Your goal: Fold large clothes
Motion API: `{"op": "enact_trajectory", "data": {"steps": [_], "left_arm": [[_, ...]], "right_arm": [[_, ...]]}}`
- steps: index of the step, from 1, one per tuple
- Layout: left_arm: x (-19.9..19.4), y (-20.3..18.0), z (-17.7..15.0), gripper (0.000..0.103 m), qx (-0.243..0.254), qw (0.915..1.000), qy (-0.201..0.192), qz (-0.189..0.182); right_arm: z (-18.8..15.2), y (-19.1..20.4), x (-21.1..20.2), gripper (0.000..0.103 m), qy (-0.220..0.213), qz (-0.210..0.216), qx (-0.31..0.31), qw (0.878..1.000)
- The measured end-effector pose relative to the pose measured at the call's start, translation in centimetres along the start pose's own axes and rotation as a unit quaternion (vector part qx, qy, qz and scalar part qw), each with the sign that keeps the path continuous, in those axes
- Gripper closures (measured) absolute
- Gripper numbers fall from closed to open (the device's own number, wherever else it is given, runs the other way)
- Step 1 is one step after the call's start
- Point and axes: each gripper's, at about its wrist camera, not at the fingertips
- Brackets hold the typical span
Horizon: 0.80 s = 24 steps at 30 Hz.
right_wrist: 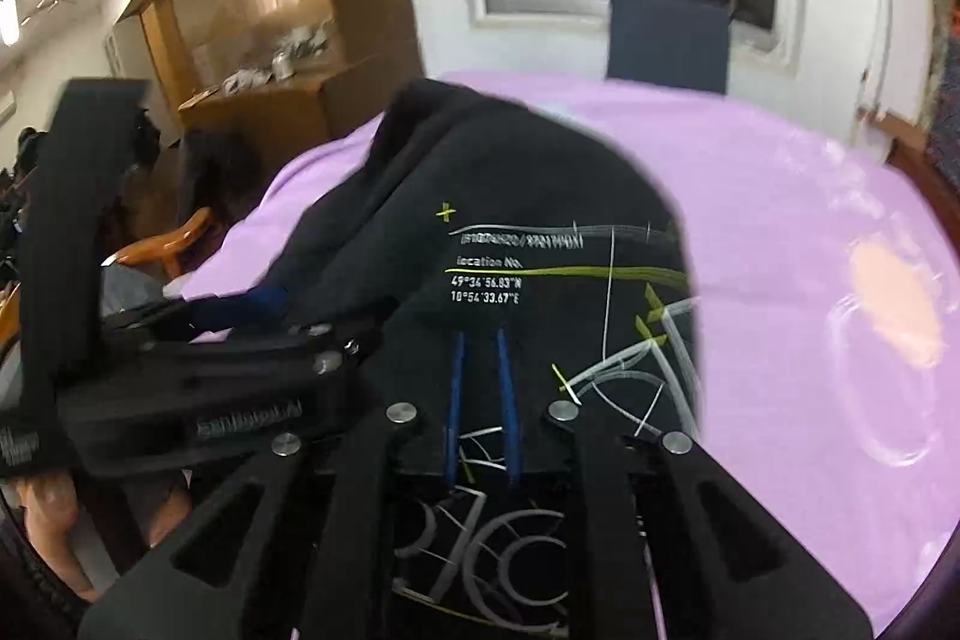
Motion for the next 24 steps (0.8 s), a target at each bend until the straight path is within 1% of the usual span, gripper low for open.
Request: {"op": "enact_trajectory", "data": {"steps": [1,3,4,5,7,8,10,11,12,13,14,15,17,19,20,21,22,23,24], "left_arm": [[0.2,0.0,0.1,0.007,0.002,1.0,0.0,0.002],[0.6,-0.7,-0.1,0.003,0.018,0.9993,-0.011,0.032],[0.7,-1.0,-0.1,0.003,0.022,0.9988,-0.015,0.04],[0.7,-0.9,-0.1,0.003,0.02,0.999,-0.016,0.037],[0.4,-0.4,0.0,0.004,0.007,0.9996,-0.022,0.017],[0.0,-0.3,0.1,0.004,0.002,0.9995,-0.029,0.007],[-1.6,-0.8,-0.1,0.006,0.008,0.9981,-0.061,-0.011],[-2.5,-1.2,-0.1,0.006,0.02,0.9961,-0.083,-0.018],[-3.3,-1.8,-0.2,0.006,0.032,0.9938,-0.104,-0.021],[-3.8,-2.1,-0.3,0.006,0.041,0.9922,-0.116,-0.02],[-3.8,-2.5,-0.4,0.006,0.048,0.9914,-0.121,-0.015],[-3.4,-2.7,-0.4,0.006,0.049,0.992,-0.116,-0.012],[-2.0,-2.7,-0.2,0.005,0.043,0.9954,-0.084,-0.01],[-1.0,-2.1,0.0,0.004,0.027,0.9978,-0.059,-0.014],[-0.2,-1.6,0.2,0.004,0.018,0.9988,-0.043,-0.014],[0.7,-0.9,0.2,0.003,0.007,0.9996,-0.025,-0.012],[0.9,-0.4,0.1,0.003,0.0,0.9998,-0.017,-0.014],[0.8,-0.5,-0.4,0.003,0.001,0.9998,-0.017,-0.012],[0.7,-0.7,-0.3,0.003,0.011,0.9997,-0.022,-0.002]], "right_arm": [[-0.1,0.1,0.0,0.091,0.0,0.005,0.002,1.0],[-0.5,0.2,-0.3,0.094,-0.002,0.01,0.005,1.0],[-0.4,-0.1,-0.1,0.094,-0.003,0.014,0.008,1.0],[-0.4,-0.3,-0.2,0.094,-0.003,0.019,0.012,1.0],[-0.4,-0.4,-0.3,0.095,-0.003,0.025,0.013,1.0],[-0.4,-0.7,-0.6,0.095,-0.005,0.034,0.016,0.999],[-0.1,-1.7,-1.7,0.095,-0.013,0.059,0.036,0.998],[-0.1,-2.3,-2.6,0.094,-0.023,0.069,0.049,0.996],[0.0,-3.0,-3.7,0.091,-0.037,0.068,0.058,0.995],[0.2,-3.4,-4.8,0.082,-0.053,0.054,0.062,0.995],[0.2,-3.8,-5.5,0.076,-0.065,0.04,0.062,0.995],[0.2,-4.2,-6.0,0.074,-0.072,0.027,0.064,0.995],[0.5,-5.0,-5.8,0.074,-0.07,0.024,0.078,0.994],[0.5,-5.4,-4.2,0.074,-0.053,0.031,0.095,0.994],[0.3,-5.2,-2.7,0.074,-0.03,0.029,0.095,0.995],[0.1,-4.8,-1.6,0.074,-0.023,0.016,0.081,0.996],[-0.1,-4.2,-1.0,0.074,-0.026,-0.004,0.06,0.998],[-0.4,-3.3,-0.6,0.074,-0.029,-0.03,0.039,0.998],[-0.6,-3.0,-0.5,0.074,-0.031,-0.036,0.04,0.998]]}}
Point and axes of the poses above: each gripper's, at about its wrist camera, not at the fingertips, and x roughly the way its jaws point, y to its left, z to its top, and after that the axes turned 6 degrees about y, right-handed
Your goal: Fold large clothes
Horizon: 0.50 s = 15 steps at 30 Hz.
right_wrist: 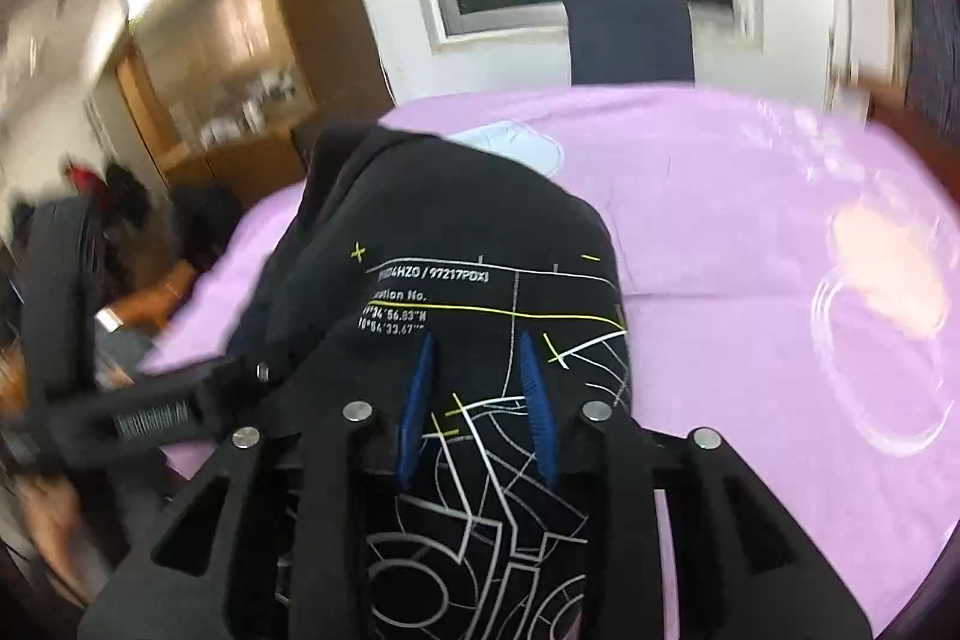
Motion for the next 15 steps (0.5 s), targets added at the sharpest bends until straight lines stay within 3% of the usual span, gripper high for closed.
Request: {"op": "enact_trajectory", "data": {"steps": [7,8,10,15], "left_arm": [[-0.7,0.8,-0.6,0.003,-0.012,0.9996,-0.017,-0.018],[-1.5,0.8,-0.9,0.004,-0.018,0.9995,-0.022,-0.015],[-3.9,0.4,-1.6,0.005,-0.022,0.9988,-0.043,-0.01],[-9.1,-1.5,-4.2,0.005,-0.006,0.9969,-0.076,-0.019]], "right_arm": [[0.1,-0.7,-1.3,0.073,0.017,0.028,0.017,0.999],[0.1,-1.2,-2.3,0.073,0.014,0.051,0.037,0.998],[-0.4,-1.9,-4.3,0.063,0.008,0.075,0.05,0.996],[-3.2,-2.9,-9.7,0.058,-0.025,0.066,0.04,0.997]]}}
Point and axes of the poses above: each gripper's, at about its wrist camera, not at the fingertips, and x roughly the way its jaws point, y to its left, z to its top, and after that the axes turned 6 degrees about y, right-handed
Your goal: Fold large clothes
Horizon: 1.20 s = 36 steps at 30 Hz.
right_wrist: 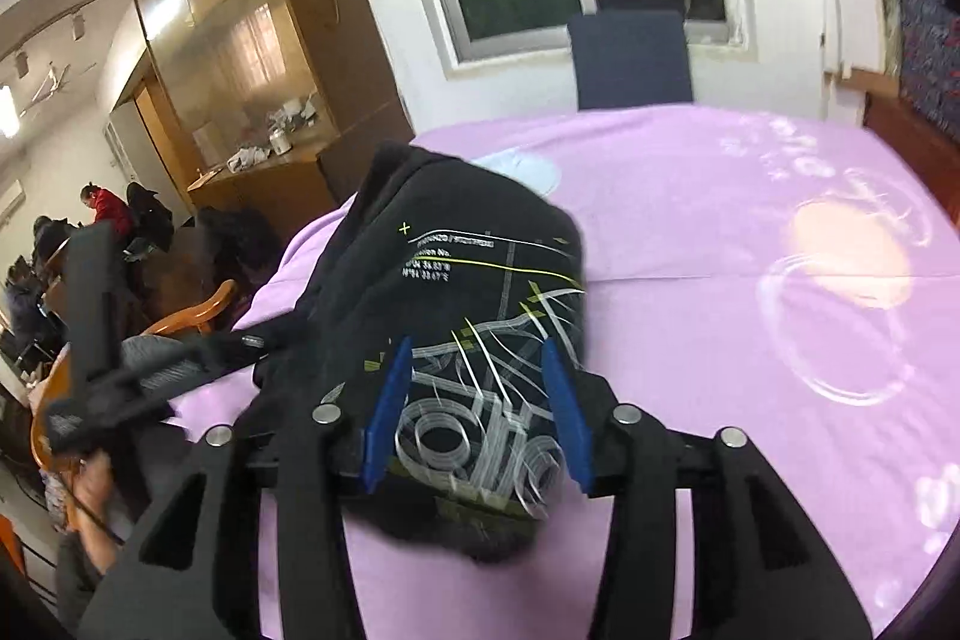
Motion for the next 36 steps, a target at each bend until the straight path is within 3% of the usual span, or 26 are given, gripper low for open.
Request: {"op": "enact_trajectory", "data": {"steps": [2,5,7,9,12,14,15,16,18,24,26,29,32,36], "left_arm": [[-0.1,-1.2,-0.5,0.005,0.022,0.9995,0.009,0.018],[3.3,-2.3,-1.6,0.003,0.052,0.9941,0.062,0.072],[5.6,-1.3,-2.2,0.003,0.025,0.9931,0.088,0.074],[6.0,0.4,-2.0,0.003,-0.022,0.9937,0.107,0.027],[4.4,1.6,-1.2,0.004,-0.05,0.9936,0.1,0.016],[2.9,2.2,-0.5,0.004,-0.061,0.9945,0.085,-0.008],[2.4,2.6,0.0,0.004,-0.072,0.9932,0.086,-0.032],[2.4,3.0,0.4,0.004,-0.079,0.9914,0.092,-0.051],[3.3,3.6,0.9,0.004,-0.089,0.9861,0.113,-0.084],[7.9,3.0,0.6,0.003,-0.094,0.9724,0.177,-0.12],[8.4,2.3,0.8,0.003,-0.072,0.9748,0.172,-0.122],[9.5,2.7,1.3,0.003,-0.081,0.9689,0.173,-0.157],[9.9,2.4,0.9,0.003,-0.077,0.9677,0.17,-0.17],[10.3,2.0,0.4,0.005,-0.07,0.9638,0.17,-0.193]], "right_arm": [[-0.7,-0.2,-0.7,0.058,0.0,0.019,0.01,1.0],[-1.2,-0.1,1.0,0.058,0.026,0.033,0.016,0.999],[-1.6,0.0,2.9,0.056,0.057,0.037,0.019,0.998],[-1.8,0.5,3.0,0.053,0.047,0.028,0.0,0.999],[-1.6,-0.1,2.0,0.049,0.054,0.045,0.01,0.997],[-1.3,-1.6,0.7,0.033,0.041,0.065,0.035,0.996],[-1.1,-2.5,0.0,0.017,0.032,0.075,0.05,0.995],[-1.0,-3.3,-0.3,0.011,0.027,0.082,0.06,0.994],[-0.3,-5.3,-0.6,0.011,0.028,0.112,0.093,0.989],[-0.7,-9.1,3.0,0.01,0.078,0.186,0.181,0.963],[-0.7,-9.5,4.7,0.01,0.096,0.198,0.194,0.956],[-0.7,-9.4,7.5,0.01,0.127,0.215,0.208,0.946],[-0.8,-8.4,10.0,0.009,0.151,0.245,0.217,0.933],[-0.2,-6.6,11.4,0.004,0.146,0.234,0.192,0.942]]}}
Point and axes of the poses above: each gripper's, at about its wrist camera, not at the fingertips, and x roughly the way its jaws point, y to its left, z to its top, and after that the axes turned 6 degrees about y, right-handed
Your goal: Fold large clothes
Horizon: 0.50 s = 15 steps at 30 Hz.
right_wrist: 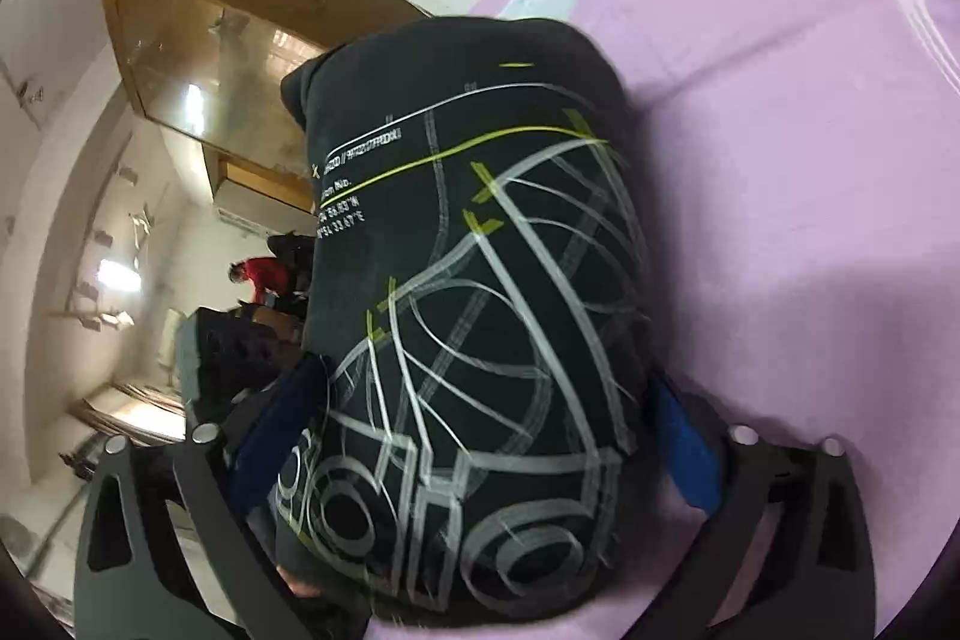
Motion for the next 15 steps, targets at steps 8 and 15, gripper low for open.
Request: {"op": "enact_trajectory", "data": {"steps": [8,15], "left_arm": [[0.2,-1.6,-0.7,0.014,0.012,0.9989,-0.01,-0.045],[0.3,-11.1,-2.9,0.018,0.096,0.9905,-0.005,-0.099]], "right_arm": [[-1.1,1.2,-1.9,0.031,-0.029,0.011,-0.027,0.999],[-4.6,3.3,-11.5,0.033,-0.093,0.015,-0.049,0.994]]}}
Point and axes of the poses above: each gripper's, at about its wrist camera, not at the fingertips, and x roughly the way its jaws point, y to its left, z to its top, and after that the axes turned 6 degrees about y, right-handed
